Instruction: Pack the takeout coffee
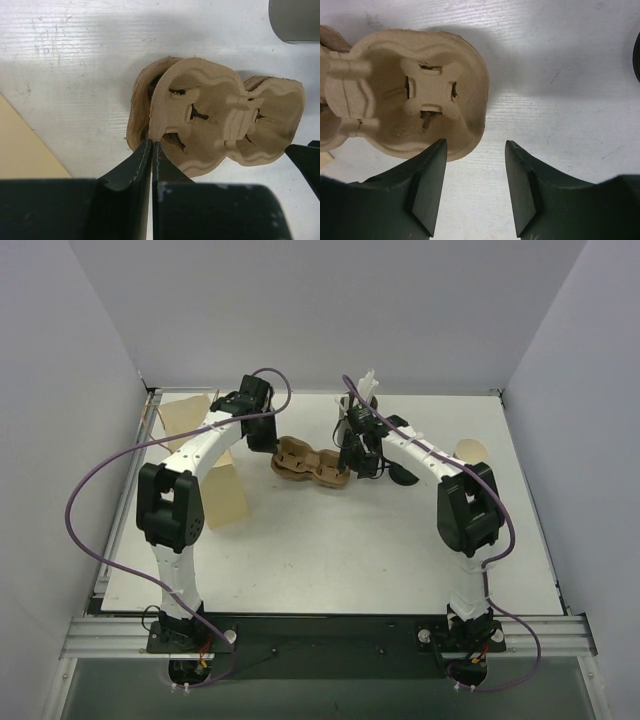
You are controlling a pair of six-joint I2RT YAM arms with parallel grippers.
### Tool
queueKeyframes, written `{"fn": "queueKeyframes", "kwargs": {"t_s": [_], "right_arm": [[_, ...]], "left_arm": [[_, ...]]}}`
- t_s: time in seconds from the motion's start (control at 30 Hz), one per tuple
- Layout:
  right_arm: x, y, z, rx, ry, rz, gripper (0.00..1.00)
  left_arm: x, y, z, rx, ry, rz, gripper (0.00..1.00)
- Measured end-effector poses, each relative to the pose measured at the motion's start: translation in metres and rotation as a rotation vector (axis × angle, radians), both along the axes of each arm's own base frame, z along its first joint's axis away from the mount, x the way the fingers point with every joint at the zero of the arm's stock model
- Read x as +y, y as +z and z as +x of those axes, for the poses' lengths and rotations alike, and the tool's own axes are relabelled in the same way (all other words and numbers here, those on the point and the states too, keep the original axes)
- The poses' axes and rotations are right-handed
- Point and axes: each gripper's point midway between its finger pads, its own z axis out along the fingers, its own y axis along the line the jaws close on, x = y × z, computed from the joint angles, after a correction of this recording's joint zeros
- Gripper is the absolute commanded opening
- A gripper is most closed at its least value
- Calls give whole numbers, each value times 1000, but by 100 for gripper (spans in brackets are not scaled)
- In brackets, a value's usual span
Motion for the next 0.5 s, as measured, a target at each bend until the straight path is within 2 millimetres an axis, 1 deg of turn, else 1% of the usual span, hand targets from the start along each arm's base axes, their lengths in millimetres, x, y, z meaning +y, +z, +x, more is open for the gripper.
{"fn": "queueKeyframes", "kwargs": {"t_s": [0.13, 0.33, 0.5], "right_arm": [[0, -8, -1, 18, 1, -12, 43], [4, -5, 6, 0, 1, -16, 40], [7, -5, 8, -2, 11, -27, 37]], "left_arm": [[0, 1, 0, 5, 5, -26, 0], [-2, 0, -5, 17, 8, -48, 0], [-2, -1, -7, 22, 6, -52, 0]]}}
